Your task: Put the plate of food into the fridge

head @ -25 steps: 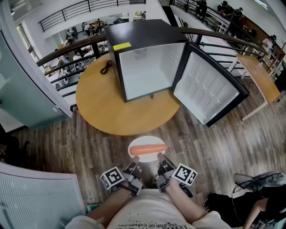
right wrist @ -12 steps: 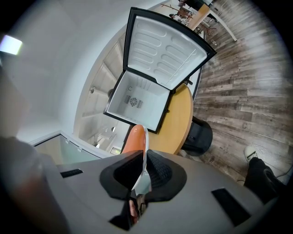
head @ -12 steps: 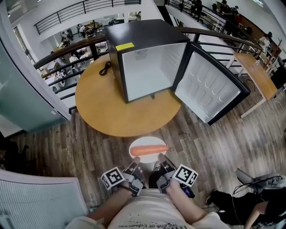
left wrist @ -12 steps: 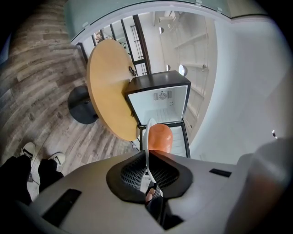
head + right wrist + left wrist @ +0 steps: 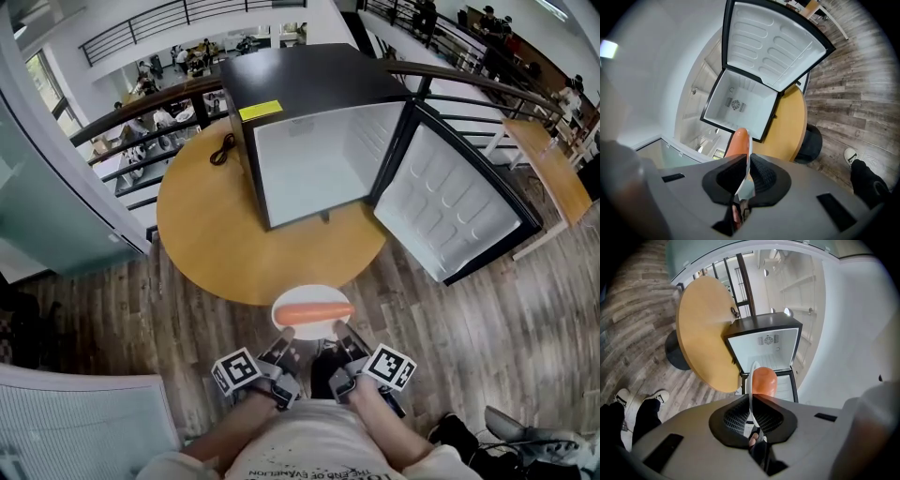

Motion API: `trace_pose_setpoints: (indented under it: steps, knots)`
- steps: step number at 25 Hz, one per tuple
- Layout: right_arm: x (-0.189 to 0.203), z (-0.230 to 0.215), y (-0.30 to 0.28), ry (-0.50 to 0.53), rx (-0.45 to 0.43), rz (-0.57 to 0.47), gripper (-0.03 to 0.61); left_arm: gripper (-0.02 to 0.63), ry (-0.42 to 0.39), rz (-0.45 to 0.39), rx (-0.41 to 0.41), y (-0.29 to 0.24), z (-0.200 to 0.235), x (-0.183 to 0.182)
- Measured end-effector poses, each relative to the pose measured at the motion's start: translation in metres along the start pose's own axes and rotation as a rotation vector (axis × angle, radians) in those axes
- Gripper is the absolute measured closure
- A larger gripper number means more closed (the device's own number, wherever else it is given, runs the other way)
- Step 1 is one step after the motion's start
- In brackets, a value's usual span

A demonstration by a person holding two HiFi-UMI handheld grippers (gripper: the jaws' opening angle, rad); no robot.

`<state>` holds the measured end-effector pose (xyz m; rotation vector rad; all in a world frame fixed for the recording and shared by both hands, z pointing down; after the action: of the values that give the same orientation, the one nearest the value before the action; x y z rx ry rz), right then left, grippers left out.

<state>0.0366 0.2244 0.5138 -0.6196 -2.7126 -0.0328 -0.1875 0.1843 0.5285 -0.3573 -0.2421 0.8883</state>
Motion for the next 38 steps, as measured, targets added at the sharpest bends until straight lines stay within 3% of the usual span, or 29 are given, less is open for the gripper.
trace_pose_setpoints:
  steps: [12, 19, 22, 38]
  knots:
    - [-0.096, -0.021, -0.083, 0.004, -0.038, 0.076, 0.535, 0.577, 0.024, -0.083, -0.006, -0.088, -0.048, -0.048]
    - [-0.147, -0.035, -0.110, 0.001, -0.047, 0.121, 0.535, 0.577, 0.050, -0.120, -0.011, -0.134, -0.070, -0.055]
    - [-0.164, -0.043, -0.116, 0.001, -0.052, 0.137, 0.535, 0.577, 0.049, -0.129, 0.022, -0.153, -0.076, -0.055]
    - [-0.191, -0.055, -0.144, -0.024, -0.047, 0.146, 0.535, 0.577, 0.053, -0.138, -0.022, -0.182, -0.088, -0.074]
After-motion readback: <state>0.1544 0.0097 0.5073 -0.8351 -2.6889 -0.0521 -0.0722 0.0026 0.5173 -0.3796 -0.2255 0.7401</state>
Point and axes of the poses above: the fingertips, and each gripper's own axes: y backward along the fingers, z to its left, x out of its underside, the point moved 9 cm from there along y, backward along the fingers, and after that the axes turned 13 degrees about -x, right-handed, at the moved point
